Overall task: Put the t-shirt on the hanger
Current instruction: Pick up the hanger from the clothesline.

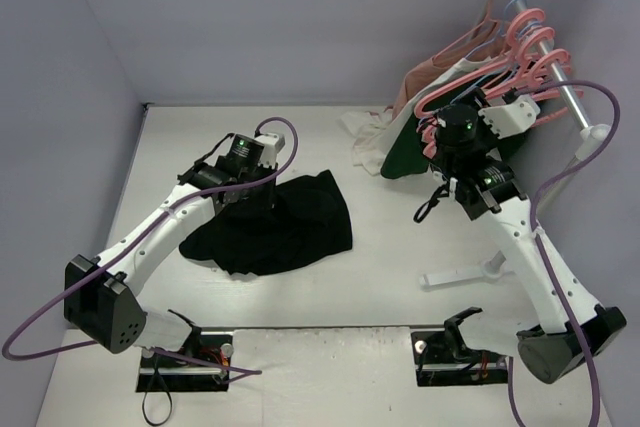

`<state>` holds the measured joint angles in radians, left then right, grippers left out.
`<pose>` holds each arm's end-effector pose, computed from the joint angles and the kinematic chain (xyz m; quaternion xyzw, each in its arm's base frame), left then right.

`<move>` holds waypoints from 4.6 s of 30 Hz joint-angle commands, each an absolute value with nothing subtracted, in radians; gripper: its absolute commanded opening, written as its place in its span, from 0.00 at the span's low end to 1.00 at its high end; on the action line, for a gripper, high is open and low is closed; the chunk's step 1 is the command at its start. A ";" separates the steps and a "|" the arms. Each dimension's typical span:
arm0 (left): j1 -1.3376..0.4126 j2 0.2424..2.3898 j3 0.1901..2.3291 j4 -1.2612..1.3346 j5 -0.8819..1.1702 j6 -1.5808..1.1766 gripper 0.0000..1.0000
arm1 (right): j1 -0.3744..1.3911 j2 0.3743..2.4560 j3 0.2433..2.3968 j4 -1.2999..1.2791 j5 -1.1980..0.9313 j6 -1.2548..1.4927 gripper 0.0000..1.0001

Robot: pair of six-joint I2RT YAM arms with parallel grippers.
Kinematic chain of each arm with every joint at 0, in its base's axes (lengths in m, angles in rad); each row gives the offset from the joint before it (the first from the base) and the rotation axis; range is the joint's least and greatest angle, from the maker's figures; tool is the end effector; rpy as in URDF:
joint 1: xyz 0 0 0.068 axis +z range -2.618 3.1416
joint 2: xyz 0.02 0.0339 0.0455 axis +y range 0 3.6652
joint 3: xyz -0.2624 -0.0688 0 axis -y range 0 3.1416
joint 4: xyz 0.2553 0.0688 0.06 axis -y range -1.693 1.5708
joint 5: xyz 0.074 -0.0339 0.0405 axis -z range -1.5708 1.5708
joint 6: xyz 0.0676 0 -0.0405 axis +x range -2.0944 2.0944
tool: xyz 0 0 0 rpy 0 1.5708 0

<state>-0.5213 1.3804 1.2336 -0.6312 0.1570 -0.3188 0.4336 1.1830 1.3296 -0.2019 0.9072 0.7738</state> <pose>0.2826 -0.1745 0.2944 0.1231 0.9118 -0.2230 0.3219 0.2765 0.0693 0.4467 0.4074 0.5925 0.0887 0.6893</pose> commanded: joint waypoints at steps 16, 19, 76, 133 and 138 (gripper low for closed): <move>-0.514 1.353 1.275 -0.612 0.169 -0.334 0.00 | 0.420 1.205 1.336 -0.158 1.097 0.754 0.25; -0.514 1.357 1.282 -0.613 0.172 -0.329 0.00 | 0.413 1.193 1.317 -0.169 1.098 0.744 0.23; -0.514 1.384 1.273 -0.611 0.178 -0.316 0.00 | 0.577 1.185 1.381 -0.210 1.281 0.717 0.00; -0.332 1.418 1.359 -0.681 0.066 -0.227 0.00 | 1.206 1.349 1.224 -0.091 0.589 0.759 0.00; -0.326 1.432 1.400 -0.683 0.058 -0.214 0.00 | 1.182 1.348 1.311 -0.047 0.359 0.487 0.00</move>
